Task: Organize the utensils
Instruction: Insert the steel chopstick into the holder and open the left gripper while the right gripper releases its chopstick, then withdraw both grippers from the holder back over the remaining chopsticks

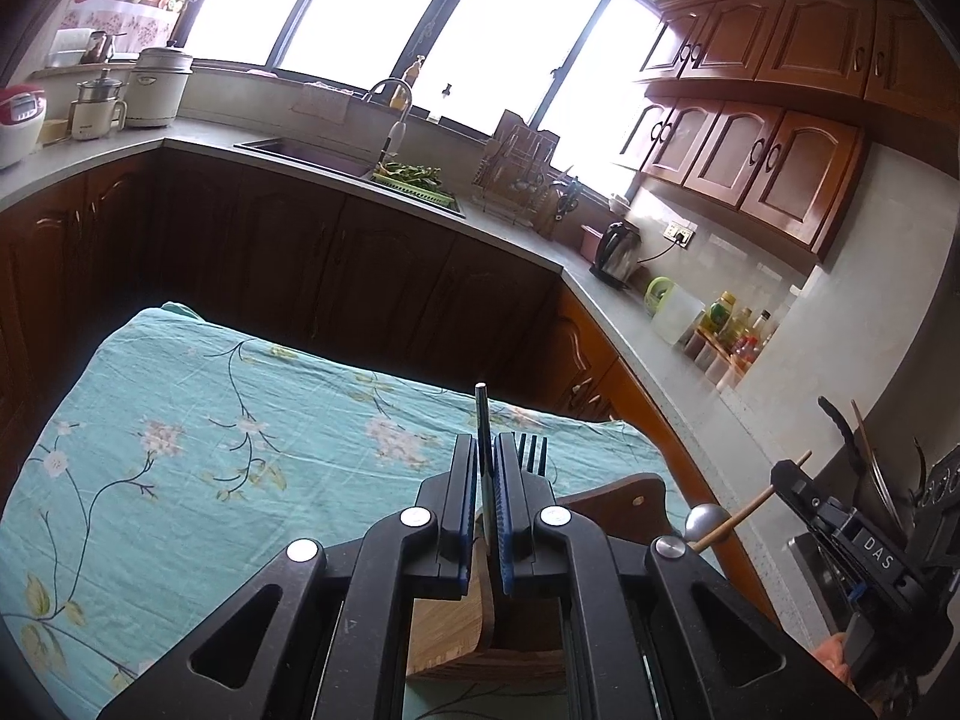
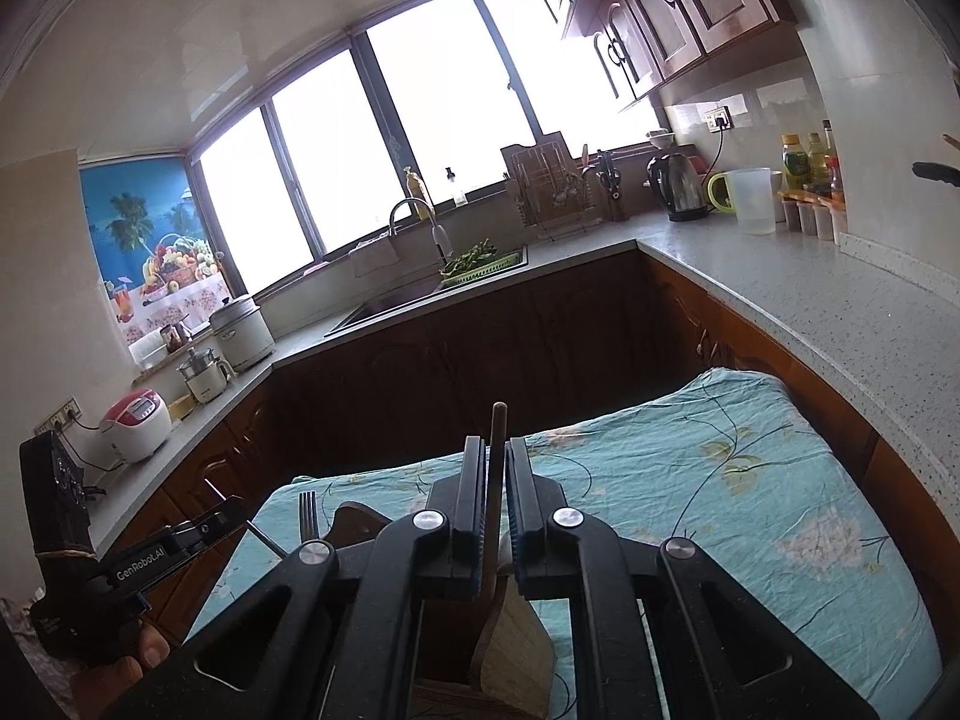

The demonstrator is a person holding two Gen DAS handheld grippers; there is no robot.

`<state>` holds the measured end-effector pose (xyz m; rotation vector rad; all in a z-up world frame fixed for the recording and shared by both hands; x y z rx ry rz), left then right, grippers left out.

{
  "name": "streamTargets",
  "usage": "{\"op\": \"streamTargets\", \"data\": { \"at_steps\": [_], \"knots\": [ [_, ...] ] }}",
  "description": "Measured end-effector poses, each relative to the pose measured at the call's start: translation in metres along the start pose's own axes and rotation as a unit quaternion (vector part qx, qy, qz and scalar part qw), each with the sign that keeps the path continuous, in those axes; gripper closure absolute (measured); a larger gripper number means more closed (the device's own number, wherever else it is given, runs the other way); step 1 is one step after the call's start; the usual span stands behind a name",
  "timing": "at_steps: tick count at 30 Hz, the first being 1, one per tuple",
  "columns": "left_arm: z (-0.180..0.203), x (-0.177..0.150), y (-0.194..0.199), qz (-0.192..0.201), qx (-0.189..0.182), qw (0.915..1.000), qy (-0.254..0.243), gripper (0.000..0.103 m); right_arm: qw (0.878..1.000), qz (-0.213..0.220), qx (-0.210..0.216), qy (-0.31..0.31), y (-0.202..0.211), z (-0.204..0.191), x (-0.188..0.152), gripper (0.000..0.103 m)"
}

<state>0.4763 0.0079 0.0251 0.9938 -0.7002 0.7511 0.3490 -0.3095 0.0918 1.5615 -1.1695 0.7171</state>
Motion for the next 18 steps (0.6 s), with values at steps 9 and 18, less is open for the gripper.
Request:
{"op": "streamTargets", "data": {
  "at_steps": [9,18],
  "knots": [
    [0.001,-0.008,0.020,0.005,0.016,0.9998,-0.010,0.049,0.999,0.030,0.007,-0.011,0.025,0.003,0.005,0.027],
    [0.006,-0.033,0.068,0.002,0.043,0.9988,-0.023,0.019,0.999,0.053,0.009,0.002,0.069,0.006,-0.007,0.002]
  ]
}}
Point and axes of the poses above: each gripper's, at about its wrist camera, not at the fingertips, and y roughly against the way its jaws point, z to its right, x to its top, the point moved 5 cm from there along -y, roughly the way its jaws point, and after that the axes turned 4 degrees about -y, right-handed, at the moved point
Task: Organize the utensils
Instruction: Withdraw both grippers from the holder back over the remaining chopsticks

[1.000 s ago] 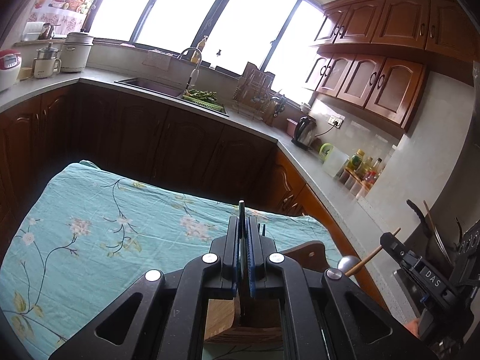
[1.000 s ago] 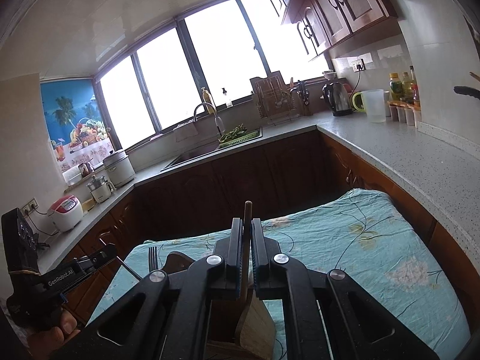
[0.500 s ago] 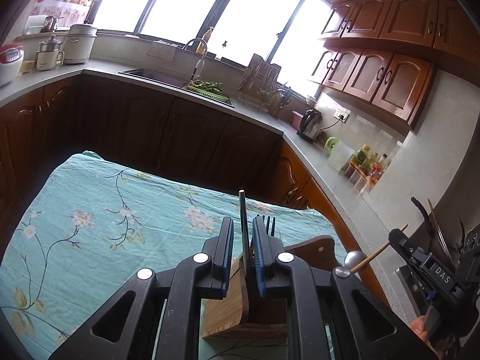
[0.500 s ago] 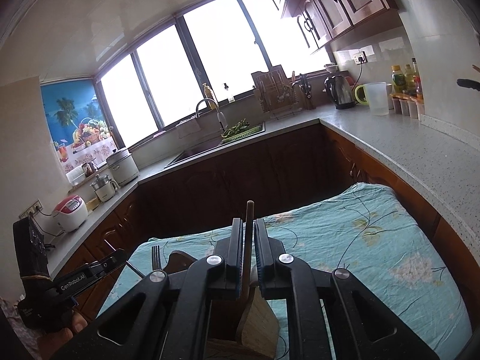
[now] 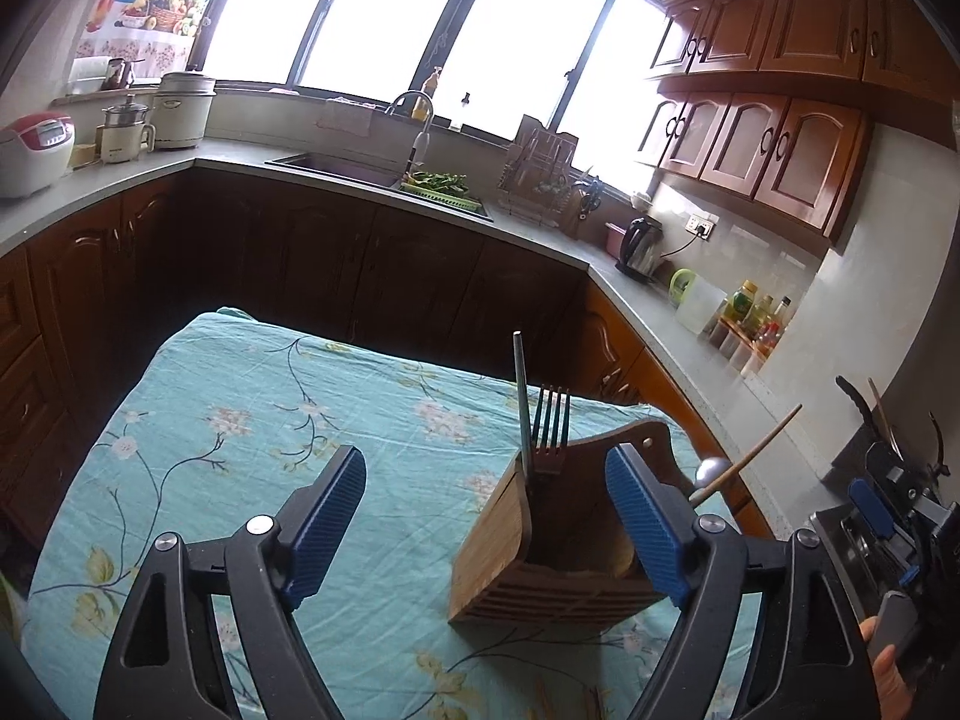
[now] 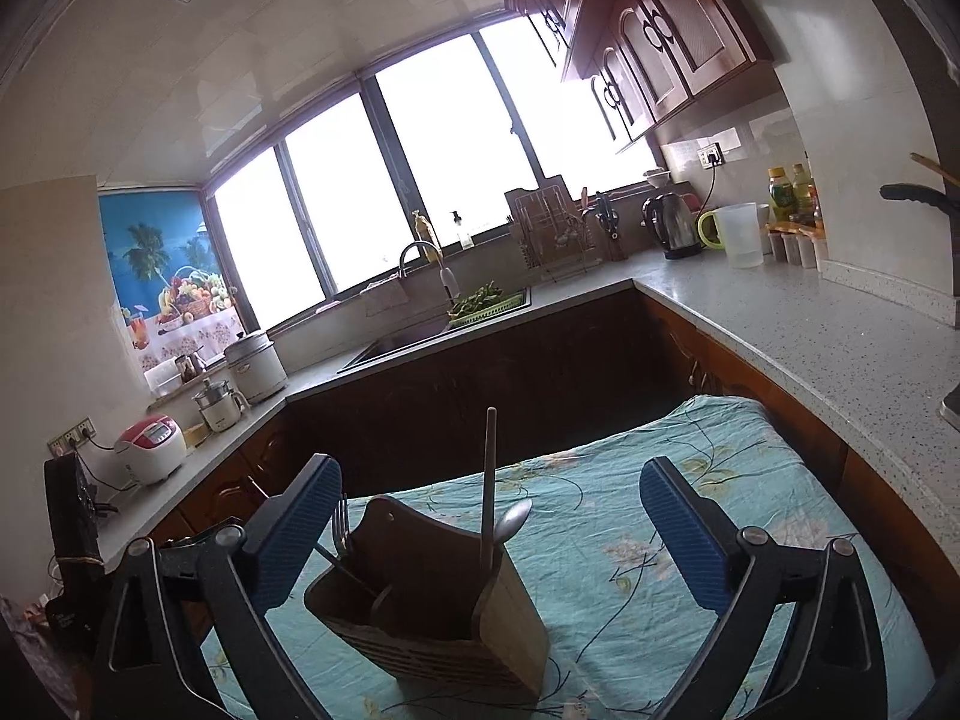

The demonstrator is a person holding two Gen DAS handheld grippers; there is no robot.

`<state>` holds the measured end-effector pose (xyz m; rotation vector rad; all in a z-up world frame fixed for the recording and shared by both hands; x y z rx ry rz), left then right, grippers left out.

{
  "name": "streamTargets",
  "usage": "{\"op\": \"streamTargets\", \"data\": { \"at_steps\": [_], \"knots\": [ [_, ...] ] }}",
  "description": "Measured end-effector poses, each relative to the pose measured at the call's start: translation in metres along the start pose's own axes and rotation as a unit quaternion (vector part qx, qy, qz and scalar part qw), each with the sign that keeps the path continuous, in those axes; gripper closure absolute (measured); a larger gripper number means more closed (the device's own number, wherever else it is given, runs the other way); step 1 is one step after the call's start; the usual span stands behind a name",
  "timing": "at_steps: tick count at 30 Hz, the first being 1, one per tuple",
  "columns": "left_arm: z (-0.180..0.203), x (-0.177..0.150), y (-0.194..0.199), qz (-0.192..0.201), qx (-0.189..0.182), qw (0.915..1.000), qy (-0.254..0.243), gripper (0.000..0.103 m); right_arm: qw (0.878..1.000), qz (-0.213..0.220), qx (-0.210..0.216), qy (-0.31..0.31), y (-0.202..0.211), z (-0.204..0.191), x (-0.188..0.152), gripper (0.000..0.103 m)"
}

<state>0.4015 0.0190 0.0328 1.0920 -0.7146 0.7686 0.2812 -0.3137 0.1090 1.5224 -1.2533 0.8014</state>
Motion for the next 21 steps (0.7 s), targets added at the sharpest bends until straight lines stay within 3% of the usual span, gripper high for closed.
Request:
{"op": "streamTargets", "data": {
  "at_steps": [15,21],
  "knots": [
    [0.012,-0.046,0.100,-0.032,0.003,0.9990,-0.031,0.013,0.998,-0.067,0.000,-0.017,0.053,0.012,-0.052,0.001],
    [0.011,-0.069,0.126,-0.052,-0.007,0.9984,-0.021,0.013,0.996,-0.094,0.004,-0.001,0.075,0.006,-0.076,0.001]
  ]
}}
Point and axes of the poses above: each gripper's, at about its wrist camera, not at the fingertips, and y roughly against the way its jaws point, z to its right, x to its top, the point moved 5 cm from there along -y, roughly the way its jaws point, and after that the axes turned 4 degrees about -y, right-handed, at the moved point
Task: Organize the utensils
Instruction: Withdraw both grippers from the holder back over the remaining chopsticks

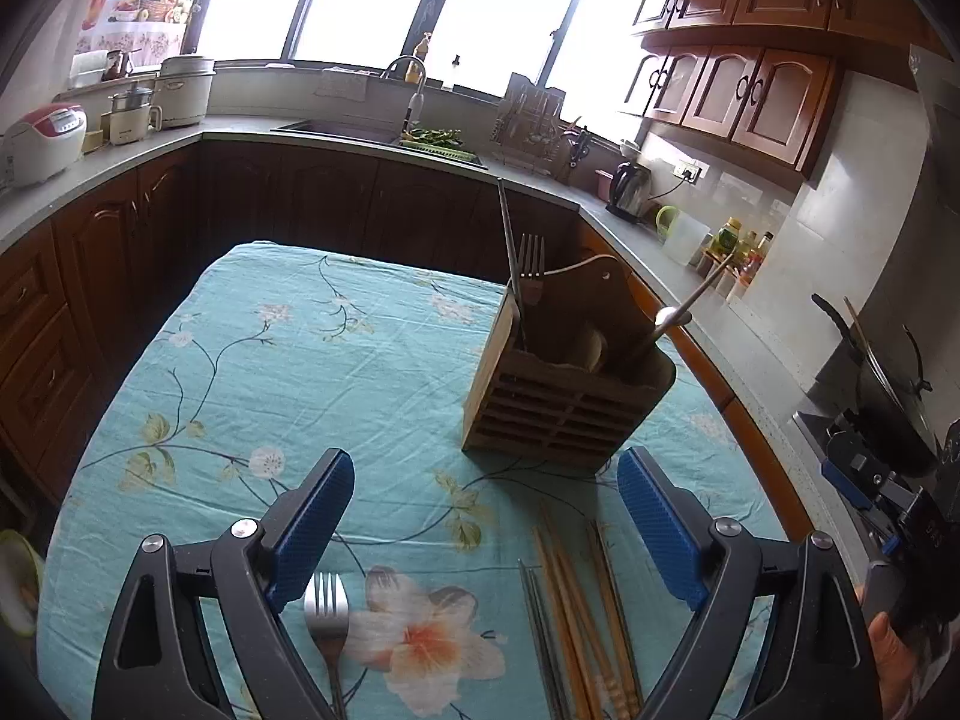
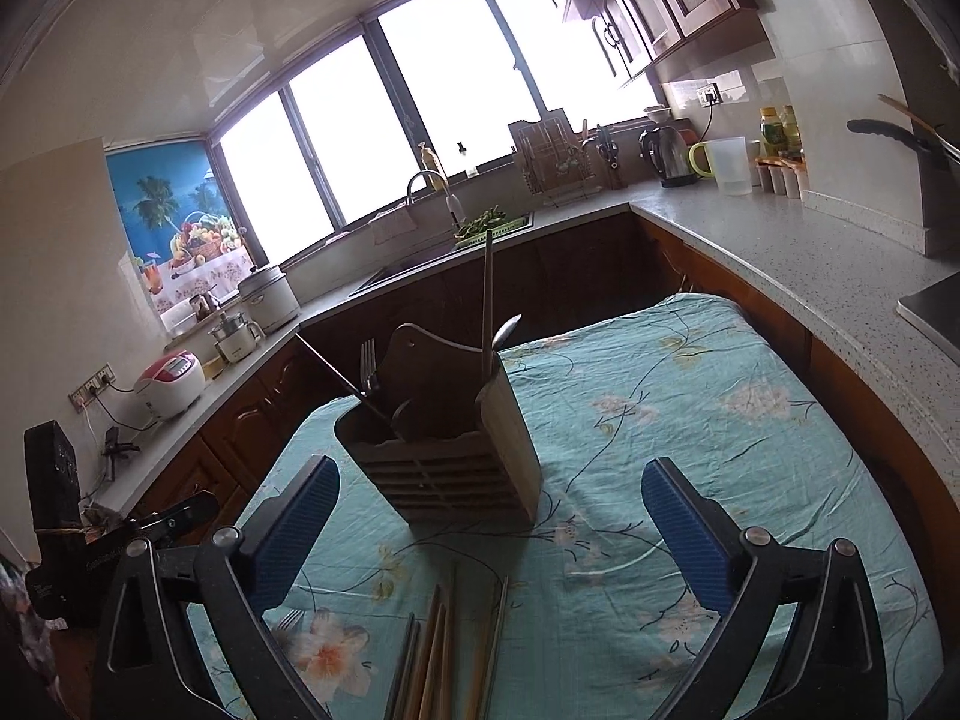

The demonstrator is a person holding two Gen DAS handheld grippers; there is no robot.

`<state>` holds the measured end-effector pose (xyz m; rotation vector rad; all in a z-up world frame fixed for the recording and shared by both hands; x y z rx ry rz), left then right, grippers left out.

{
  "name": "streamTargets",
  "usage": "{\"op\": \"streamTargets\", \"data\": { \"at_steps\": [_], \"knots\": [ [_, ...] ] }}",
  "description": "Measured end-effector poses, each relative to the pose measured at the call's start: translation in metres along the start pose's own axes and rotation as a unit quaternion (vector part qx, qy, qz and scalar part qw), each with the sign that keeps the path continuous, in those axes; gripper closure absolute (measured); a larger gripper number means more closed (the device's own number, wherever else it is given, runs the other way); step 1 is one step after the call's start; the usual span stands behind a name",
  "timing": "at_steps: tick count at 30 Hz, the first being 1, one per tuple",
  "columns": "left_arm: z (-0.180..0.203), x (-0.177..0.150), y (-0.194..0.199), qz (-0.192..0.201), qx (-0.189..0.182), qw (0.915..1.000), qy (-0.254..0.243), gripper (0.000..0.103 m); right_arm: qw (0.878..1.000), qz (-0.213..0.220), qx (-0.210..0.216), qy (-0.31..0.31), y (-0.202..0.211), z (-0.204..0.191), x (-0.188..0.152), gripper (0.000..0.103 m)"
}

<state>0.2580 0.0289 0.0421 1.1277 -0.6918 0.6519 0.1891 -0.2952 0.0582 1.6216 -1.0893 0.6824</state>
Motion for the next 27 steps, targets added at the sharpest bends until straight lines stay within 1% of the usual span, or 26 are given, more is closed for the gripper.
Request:
{"op": "streamTargets", "data": {
  "at_steps": [8,13,16,18,19,20,21,27],
  "knots": [
    [0.005,-0.027,0.015,-0.028,0.000,0.9996,-0.007,0.013,0.999,-0.021,0.014,0.024,0.019,-0.013,-0.032,0.001],
    [0.008,-0.041,0.022,-0.043,0.001,0.9989,-0.018,0.014,0.999,-0.032,0.008,0.030,0.023,-0.014,-0.047,0.003],
    [0.009,-0.044,0.020,-0.052,0.006,0.9984,-0.022,0.014,0.999,-0.042,0.003,0.031,0.020,-0.012,-0.054,0.014],
    [0.009,-0.047,0.017,-0.058,0.007,0.9980,-0.021,0.015,0.998,-0.054,0.001,0.026,0.016,-0.010,-0.059,0.027],
    [0.009,-0.048,0.016,-0.060,0.009,0.9979,-0.020,0.015,0.998,-0.059,-0.001,0.024,0.014,-0.008,-0.060,0.030],
    [0.008,-0.049,0.016,-0.061,0.010,0.9979,-0.020,0.015,0.998,-0.063,-0.002,0.022,0.012,-0.008,-0.062,0.035],
    [0.009,-0.049,0.014,-0.062,0.011,0.9978,-0.020,0.015,0.998,-0.067,-0.003,0.021,0.010,-0.007,-0.063,0.036],
    [0.011,-0.052,-0.004,-0.075,0.019,0.9968,-0.022,0.017,0.996,-0.084,-0.003,0.018,0.000,-0.007,-0.072,0.037]
  ]
}}
Point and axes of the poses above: each gripper's, at about its wrist camera, not at the fingertips, and y roughly against the way its jaws point, z to its right, x to its top, the point moved 5 cm from there along -y, roughly the way its jaws point, and after that the axes turned 4 degrees about -y, right-handed, at the moved point
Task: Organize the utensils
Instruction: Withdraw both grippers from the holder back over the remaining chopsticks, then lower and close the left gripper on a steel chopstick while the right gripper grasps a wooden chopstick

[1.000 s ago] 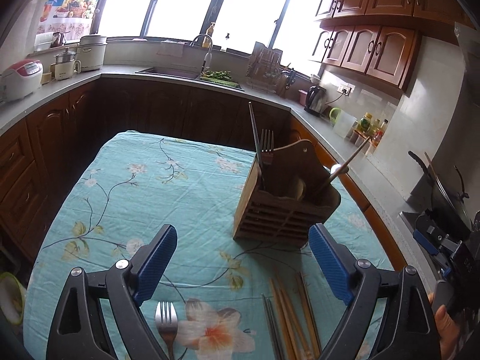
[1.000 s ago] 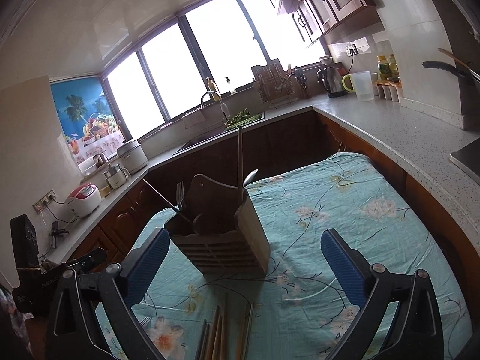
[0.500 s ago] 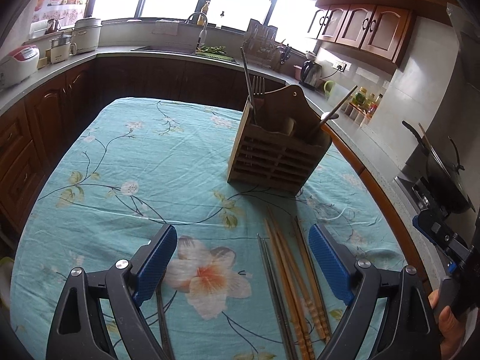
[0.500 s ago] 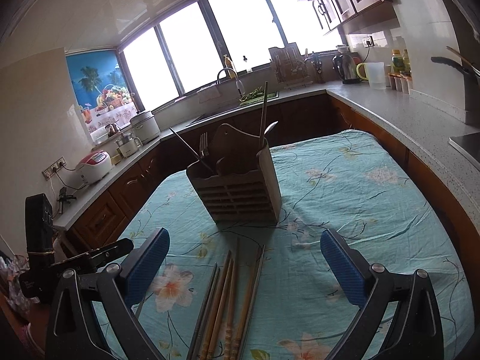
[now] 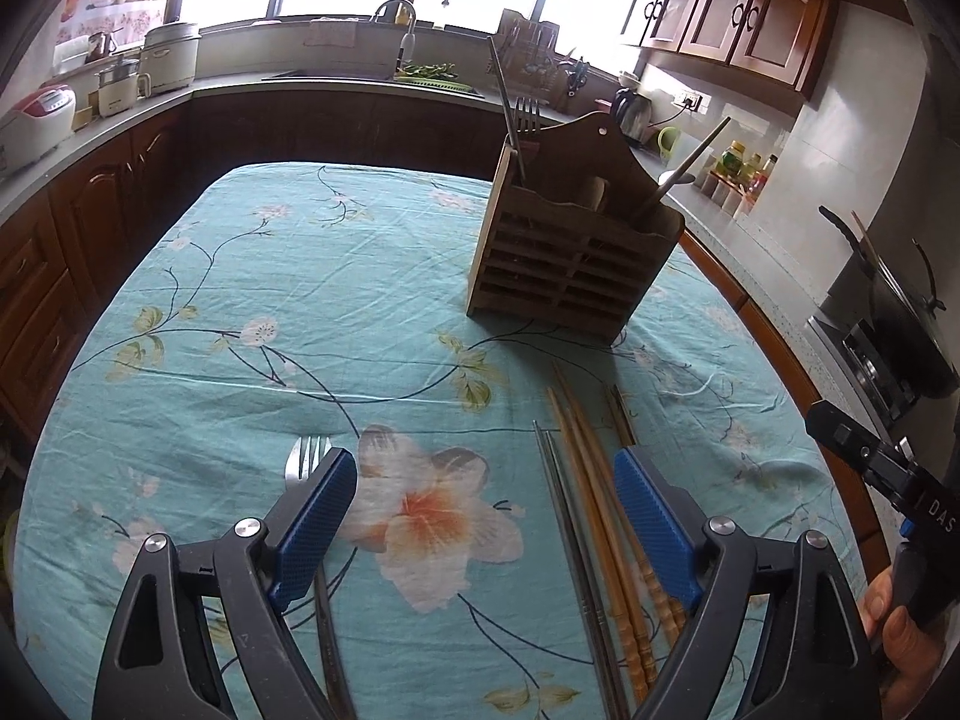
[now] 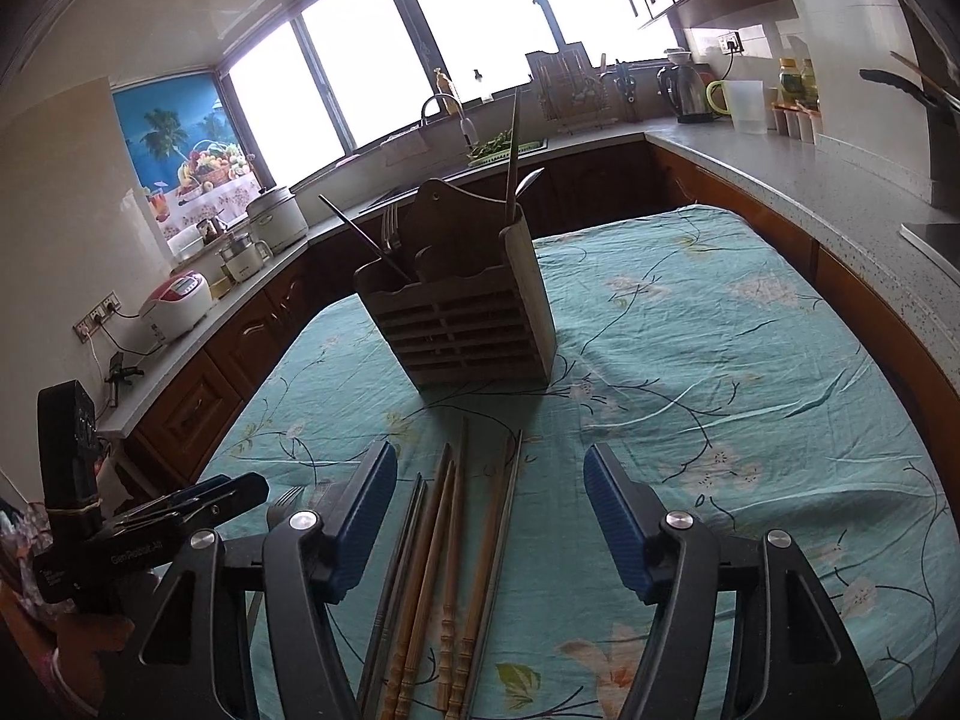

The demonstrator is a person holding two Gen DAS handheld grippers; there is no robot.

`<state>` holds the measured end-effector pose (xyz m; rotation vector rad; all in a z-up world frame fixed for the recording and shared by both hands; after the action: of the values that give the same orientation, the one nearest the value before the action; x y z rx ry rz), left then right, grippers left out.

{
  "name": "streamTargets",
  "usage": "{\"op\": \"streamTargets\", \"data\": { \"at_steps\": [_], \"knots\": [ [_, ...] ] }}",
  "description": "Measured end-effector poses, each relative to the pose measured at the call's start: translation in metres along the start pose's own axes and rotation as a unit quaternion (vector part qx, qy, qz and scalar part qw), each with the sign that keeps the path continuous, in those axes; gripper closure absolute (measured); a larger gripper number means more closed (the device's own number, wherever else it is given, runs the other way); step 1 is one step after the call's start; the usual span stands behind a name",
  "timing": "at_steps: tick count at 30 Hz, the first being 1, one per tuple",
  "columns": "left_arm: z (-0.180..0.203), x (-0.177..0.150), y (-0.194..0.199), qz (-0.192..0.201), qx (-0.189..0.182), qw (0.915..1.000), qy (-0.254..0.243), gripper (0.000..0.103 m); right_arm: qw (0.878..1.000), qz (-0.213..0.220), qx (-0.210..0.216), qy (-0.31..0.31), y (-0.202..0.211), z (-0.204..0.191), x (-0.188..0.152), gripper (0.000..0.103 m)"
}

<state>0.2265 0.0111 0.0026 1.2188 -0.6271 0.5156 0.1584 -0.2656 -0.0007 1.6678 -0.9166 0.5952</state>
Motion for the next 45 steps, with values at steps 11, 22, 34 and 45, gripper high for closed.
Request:
{"op": "streamTargets", "data": {
  "at_steps": [11,22,34,45],
  "knots": [
    [0.011,-0.002,-0.054,-0.047,0.001,0.9988,-0.009,0.036,0.998,-0.060,-0.010,0.006,-0.048,0.004,-0.012,0.060],
    [0.024,0.004,-0.102,-0.083,-0.004,0.9962,-0.028,0.057,0.995,-0.103,-0.014,0.012,-0.086,0.010,-0.015,0.076],
    [0.031,0.003,-0.130,-0.108,-0.015,0.9934,-0.038,0.072,0.988,-0.147,-0.032,0.036,-0.131,0.012,-0.020,0.085],
    [0.047,0.001,-0.138,-0.111,-0.007,0.9897,-0.090,0.084,0.986,-0.153,-0.043,0.055,-0.122,0.022,-0.027,0.098]
  ]
}}
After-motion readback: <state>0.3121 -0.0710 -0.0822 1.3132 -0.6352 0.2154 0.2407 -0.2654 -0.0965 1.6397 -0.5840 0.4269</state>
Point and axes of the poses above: each gripper's, at about its wrist camera, not at the fingertips, and y roughly against the way its jaws point, z to its right, x to its top, the point moved 5 cm from there along -y, roughly the way its jaws point, and after that the axes turned 4 degrees about -y, right-handed, at the moved point
